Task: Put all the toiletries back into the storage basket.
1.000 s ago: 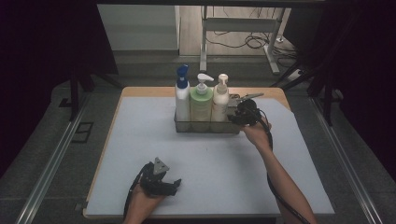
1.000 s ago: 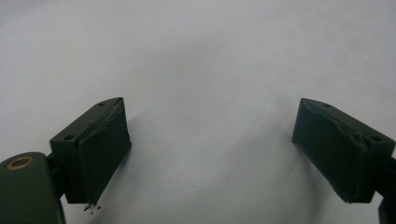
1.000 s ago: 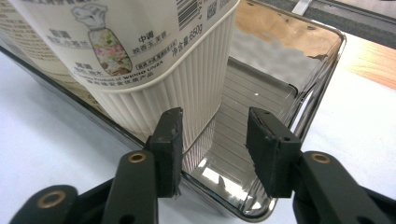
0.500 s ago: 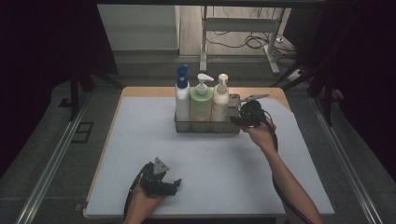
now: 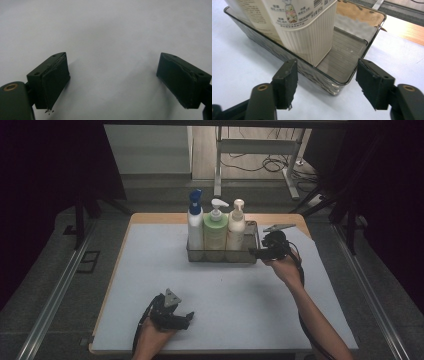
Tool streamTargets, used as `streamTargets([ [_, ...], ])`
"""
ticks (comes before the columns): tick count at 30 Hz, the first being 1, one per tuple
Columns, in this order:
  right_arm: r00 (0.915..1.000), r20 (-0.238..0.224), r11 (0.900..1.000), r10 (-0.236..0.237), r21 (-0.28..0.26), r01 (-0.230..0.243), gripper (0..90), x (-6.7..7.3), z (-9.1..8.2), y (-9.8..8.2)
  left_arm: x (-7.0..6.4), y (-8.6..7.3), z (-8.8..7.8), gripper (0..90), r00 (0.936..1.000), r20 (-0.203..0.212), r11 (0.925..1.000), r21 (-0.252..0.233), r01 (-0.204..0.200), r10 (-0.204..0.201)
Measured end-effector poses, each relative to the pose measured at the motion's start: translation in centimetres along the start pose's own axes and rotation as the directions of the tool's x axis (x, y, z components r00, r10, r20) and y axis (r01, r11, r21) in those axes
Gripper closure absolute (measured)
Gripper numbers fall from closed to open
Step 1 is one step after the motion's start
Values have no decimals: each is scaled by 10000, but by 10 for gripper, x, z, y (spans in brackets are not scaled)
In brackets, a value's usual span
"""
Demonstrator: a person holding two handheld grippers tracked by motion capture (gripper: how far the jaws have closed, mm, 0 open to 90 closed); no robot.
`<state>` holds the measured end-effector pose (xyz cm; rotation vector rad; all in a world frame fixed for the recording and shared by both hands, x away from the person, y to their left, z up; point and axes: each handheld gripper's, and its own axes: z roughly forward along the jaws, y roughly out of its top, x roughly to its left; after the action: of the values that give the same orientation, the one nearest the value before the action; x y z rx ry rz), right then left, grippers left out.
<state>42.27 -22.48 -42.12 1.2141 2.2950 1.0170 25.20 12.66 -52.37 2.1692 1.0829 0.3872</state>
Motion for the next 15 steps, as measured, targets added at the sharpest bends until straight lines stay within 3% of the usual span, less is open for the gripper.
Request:
streamTargets([
  [4,9999,-126,10000,-15,-33,14,298,2,-6,-3,0,0,0,106,10000,-4,10000,22,-27,27],
  [15,9970,-396,9977,-669,-90,666,216,12,-22,-12,0,0,0,106,10000,-6,10000,26,-34,34],
])
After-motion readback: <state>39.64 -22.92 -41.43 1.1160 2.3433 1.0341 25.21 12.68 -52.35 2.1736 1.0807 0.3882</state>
